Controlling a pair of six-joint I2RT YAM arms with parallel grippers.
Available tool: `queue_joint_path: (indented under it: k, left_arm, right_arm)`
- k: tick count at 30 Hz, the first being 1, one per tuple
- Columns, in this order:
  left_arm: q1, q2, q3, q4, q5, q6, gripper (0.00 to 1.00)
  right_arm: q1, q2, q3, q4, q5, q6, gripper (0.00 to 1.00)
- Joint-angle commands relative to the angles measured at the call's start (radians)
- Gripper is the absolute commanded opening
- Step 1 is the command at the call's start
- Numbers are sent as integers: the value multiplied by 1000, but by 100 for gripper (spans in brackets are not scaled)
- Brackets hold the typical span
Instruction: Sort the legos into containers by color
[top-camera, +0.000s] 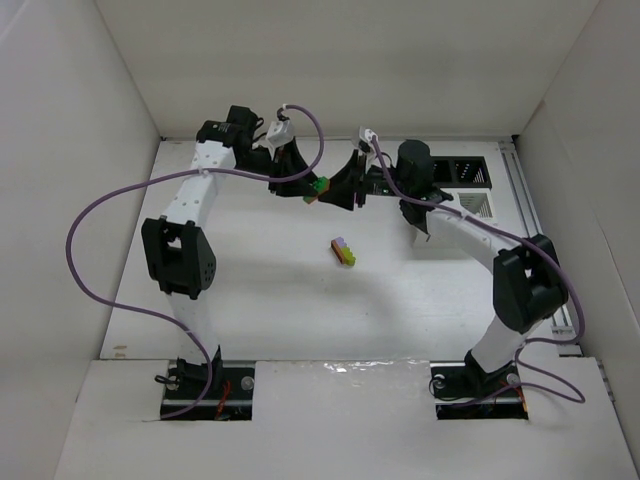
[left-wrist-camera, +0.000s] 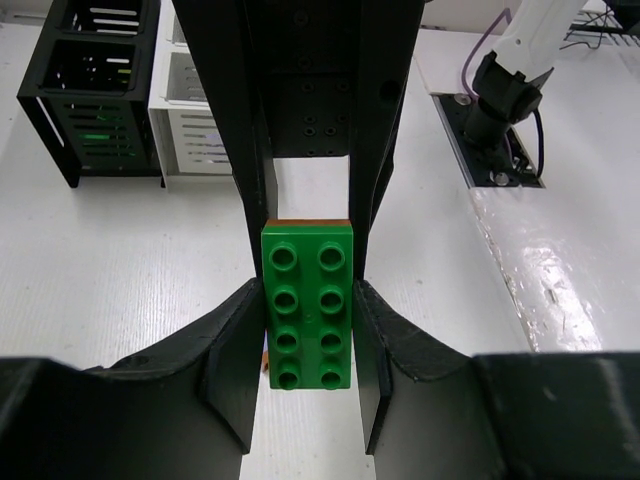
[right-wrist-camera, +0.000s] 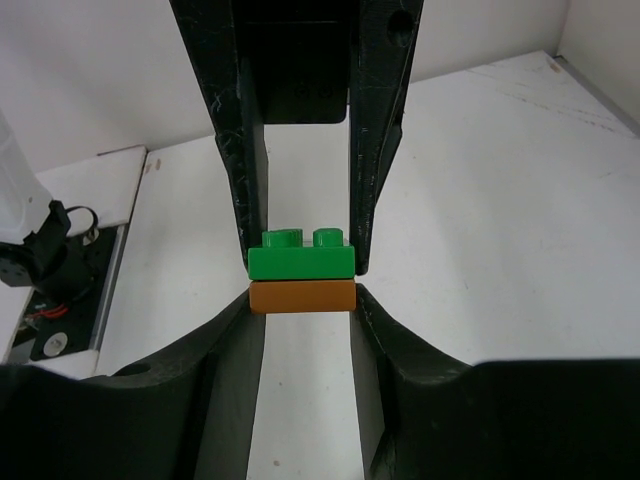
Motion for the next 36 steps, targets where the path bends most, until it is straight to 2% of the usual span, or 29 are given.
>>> queue_joint_path:
  k: [1,7,10,13,14,15,17,18,19,22,24,27,29,36]
  left_arm:
    - [47,-11,59,-6,41,18,3]
    - [56,-23,61,98,11,-91,3]
    - [56,-50,12,218,-24,-195,3]
    - [47,-110,-48,450,-101,-339,3]
    - [47,-157,-121,545,-130,-498,3]
    - [33,-187,-167,763,-202,-575,3]
    - [9,-243,-319,1002,-311,-736,3]
    - [-13,-286,-358,1192,-389,-828,3]
    - [-13,-287,-379,1238,-470,-891,3]
    - [-77,-262,-350,1249,-581,-903,3]
    - [-109,-239,-311,1264,-652,-991,3]
    - [-158,-176,-284,1333,-661,-1098,3]
    - [-209,-112,-213,1347,-692,-1151,3]
    - [-347,55,30,1326,-808,-1219,1]
  right_arm:
    - [-38,-73,-28,6,-22,-16,0]
    - [-79,-110,-84,-60,-11,-62,0]
    - [-106,-128,-107,-107,-11,-100,0]
    - [-139,-154,-116,-153,24,-117,0]
    - [-148,-173,-116,-164,38,-126,0]
    - [-160,-185,-116,-188,55,-126,0]
    - [-208,-231,-127,-224,137,-149,0]
    - [-228,-251,-127,-245,162,-149,0]
    - [-278,-272,-139,-283,190,-158,0]
    - [-338,-372,-139,-403,243,-158,0]
    - [-386,-450,-139,-473,302,-203,0]
    - [-445,-515,-127,-618,348,-258,0]
    - [-479,-567,-127,-688,348,-258,0]
    - [-648,-653,-180,-762,440,-260,0]
